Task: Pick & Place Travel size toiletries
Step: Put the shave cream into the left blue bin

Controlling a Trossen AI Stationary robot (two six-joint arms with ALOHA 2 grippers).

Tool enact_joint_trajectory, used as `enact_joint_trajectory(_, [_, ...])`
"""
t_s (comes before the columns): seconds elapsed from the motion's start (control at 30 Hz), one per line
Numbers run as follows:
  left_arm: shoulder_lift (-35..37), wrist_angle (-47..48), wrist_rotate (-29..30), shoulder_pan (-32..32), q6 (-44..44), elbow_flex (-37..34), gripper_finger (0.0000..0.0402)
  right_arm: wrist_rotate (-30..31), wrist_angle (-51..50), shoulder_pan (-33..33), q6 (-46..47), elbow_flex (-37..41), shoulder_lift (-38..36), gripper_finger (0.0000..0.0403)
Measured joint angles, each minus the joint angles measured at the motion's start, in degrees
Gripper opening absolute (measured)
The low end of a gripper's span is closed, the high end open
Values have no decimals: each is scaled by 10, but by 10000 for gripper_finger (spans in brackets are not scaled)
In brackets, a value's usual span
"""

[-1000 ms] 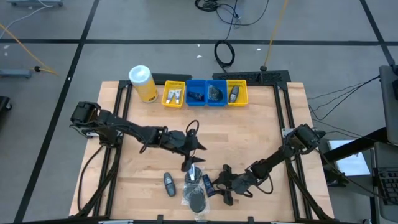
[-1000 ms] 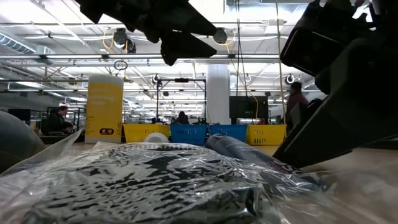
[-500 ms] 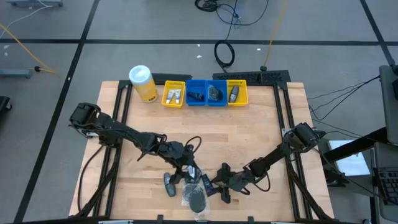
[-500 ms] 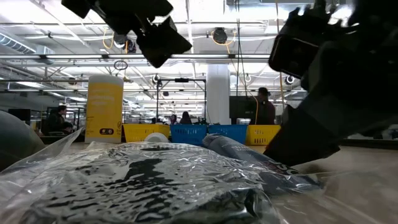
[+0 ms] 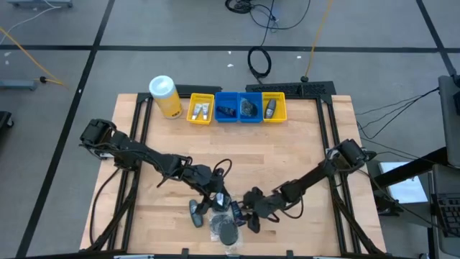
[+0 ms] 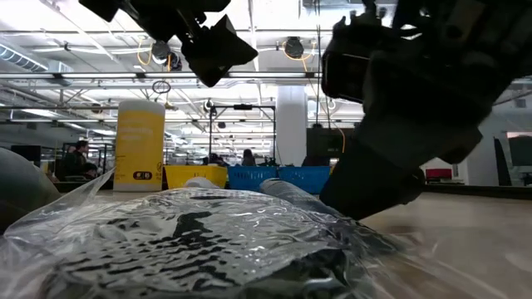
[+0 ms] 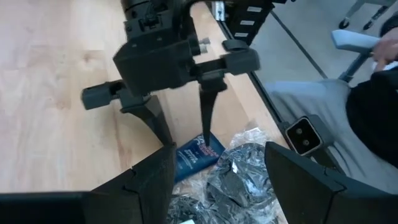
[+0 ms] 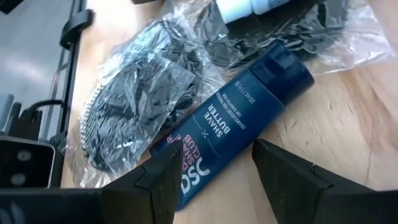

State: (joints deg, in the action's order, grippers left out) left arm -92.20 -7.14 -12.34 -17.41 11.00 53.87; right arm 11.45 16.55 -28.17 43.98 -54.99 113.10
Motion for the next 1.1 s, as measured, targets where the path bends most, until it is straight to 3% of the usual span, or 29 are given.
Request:
enact_joint_trajectory(0.2, [0, 1, 9, 0, 0, 0, 243, -15, -68, 7, 40, -45, 0, 196])
enact_joint_trajectory(0.43, [0, 13, 13, 0, 0, 0, 243, -15, -217, 26, 89, -113, 2, 188])
enact_joint_trajectory(0.7, [0, 28, 35, 0, -1, 0, 243, -33, -216, 57, 139, -120, 1, 170])
enact_joint_trajectory(0.97, [0, 43, 35, 0, -1, 0, 243, -55, -213, 70, 116, -120, 1, 167])
enact_joint_trajectory(1.1, [0, 47, 35, 0, 0, 0, 243, -53, -214, 69, 106, -120, 1, 123])
